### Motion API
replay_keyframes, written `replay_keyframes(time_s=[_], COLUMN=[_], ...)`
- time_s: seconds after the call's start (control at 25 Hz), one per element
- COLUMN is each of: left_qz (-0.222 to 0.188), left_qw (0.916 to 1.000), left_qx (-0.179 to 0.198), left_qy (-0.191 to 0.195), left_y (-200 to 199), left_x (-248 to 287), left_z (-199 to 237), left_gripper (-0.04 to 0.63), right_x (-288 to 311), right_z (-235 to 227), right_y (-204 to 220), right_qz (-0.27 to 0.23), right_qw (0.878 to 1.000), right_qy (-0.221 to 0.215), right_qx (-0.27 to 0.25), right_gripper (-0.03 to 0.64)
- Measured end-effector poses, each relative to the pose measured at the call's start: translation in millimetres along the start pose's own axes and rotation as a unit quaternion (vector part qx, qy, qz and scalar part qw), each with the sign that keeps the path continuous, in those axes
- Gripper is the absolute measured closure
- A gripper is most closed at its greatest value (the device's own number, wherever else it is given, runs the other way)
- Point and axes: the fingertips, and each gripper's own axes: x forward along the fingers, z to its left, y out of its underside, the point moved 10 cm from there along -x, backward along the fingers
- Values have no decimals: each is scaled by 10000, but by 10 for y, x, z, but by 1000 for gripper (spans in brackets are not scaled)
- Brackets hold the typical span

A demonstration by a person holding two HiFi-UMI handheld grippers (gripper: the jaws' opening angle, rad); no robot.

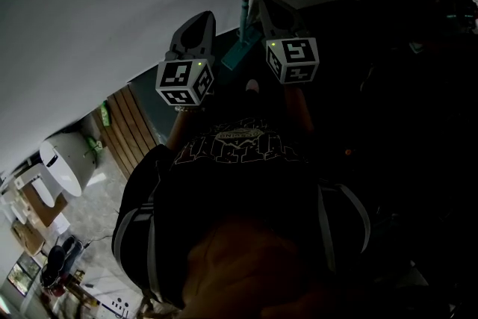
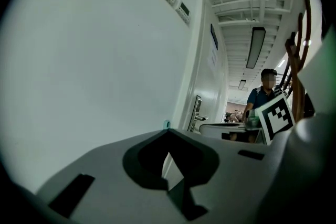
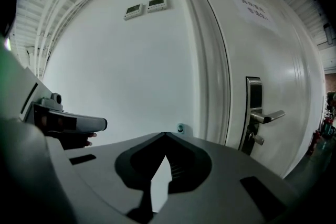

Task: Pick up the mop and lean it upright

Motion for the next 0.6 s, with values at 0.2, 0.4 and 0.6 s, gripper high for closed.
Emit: replay_keyframes(time_s=[0.2, 0.4, 0.6], left_qz=[24, 32, 10], left_qw=[9999, 9999, 9998], left_qx=[43, 45, 69], left_qy=[107, 162, 211], left_y=[-5, -4, -1], left_x=[-26, -42, -46], left_z=[-51, -91, -116], left_gripper=[549, 549, 549], right_x=[-114, -193, -253], right_z=[39, 78, 88], right_y=[-9, -18, -20], right_qz=[7, -52, -107], right_qw=[10000, 9999, 9998], right_qy=[39, 42, 16], right_qx=[54, 119, 160], right_gripper=[600, 600, 600])
